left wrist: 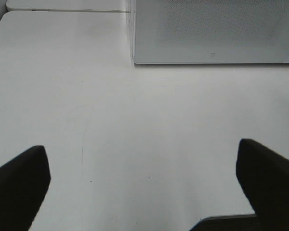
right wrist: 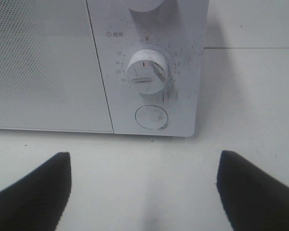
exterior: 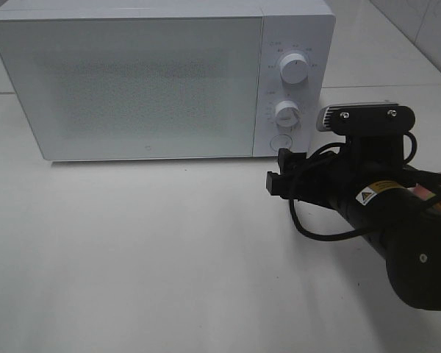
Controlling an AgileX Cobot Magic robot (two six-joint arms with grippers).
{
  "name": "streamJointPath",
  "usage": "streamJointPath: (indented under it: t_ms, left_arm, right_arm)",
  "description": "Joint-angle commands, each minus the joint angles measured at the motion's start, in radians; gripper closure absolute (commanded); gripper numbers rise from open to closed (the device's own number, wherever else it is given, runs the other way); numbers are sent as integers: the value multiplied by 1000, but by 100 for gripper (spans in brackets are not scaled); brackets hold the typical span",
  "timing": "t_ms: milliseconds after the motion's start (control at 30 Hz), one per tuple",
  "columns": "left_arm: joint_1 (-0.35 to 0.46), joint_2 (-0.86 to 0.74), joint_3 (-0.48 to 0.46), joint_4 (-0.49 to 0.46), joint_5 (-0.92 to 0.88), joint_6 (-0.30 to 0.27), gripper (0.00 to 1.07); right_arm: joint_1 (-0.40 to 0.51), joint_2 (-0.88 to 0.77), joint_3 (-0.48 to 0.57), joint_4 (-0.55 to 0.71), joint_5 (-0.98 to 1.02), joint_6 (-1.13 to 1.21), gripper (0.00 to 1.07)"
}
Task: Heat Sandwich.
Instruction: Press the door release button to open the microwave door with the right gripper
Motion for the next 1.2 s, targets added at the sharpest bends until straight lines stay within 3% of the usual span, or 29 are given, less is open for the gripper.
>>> streamJointPath:
  t_ms: [33,600,933,1067,1167,1200]
  left_arm:
    - [-5,-17,1,-1,-4,-4,9]
    - [-5,-17,1,-1,-4,-4,9]
    - [-5,-17,1,-1,-4,-4,9]
    - [-5,-17,1,-1,-4,-4,9]
    - [-5,-17,1,-1,-4,-4,9]
    - [-5,-17,1,-1,-4,-4,9]
  right_arm:
    - [4,-5,0,-4,-13,65,32]
    - [4,-5,1,-4,-11,875,38]
    - [4,-5,1,-5,1,1371,48]
    - [4,-5,1,-5,26,1461,58]
    - [4,-5,1,-5,42,1518,77]
    - [4,-5,1,-5,42,1518,77]
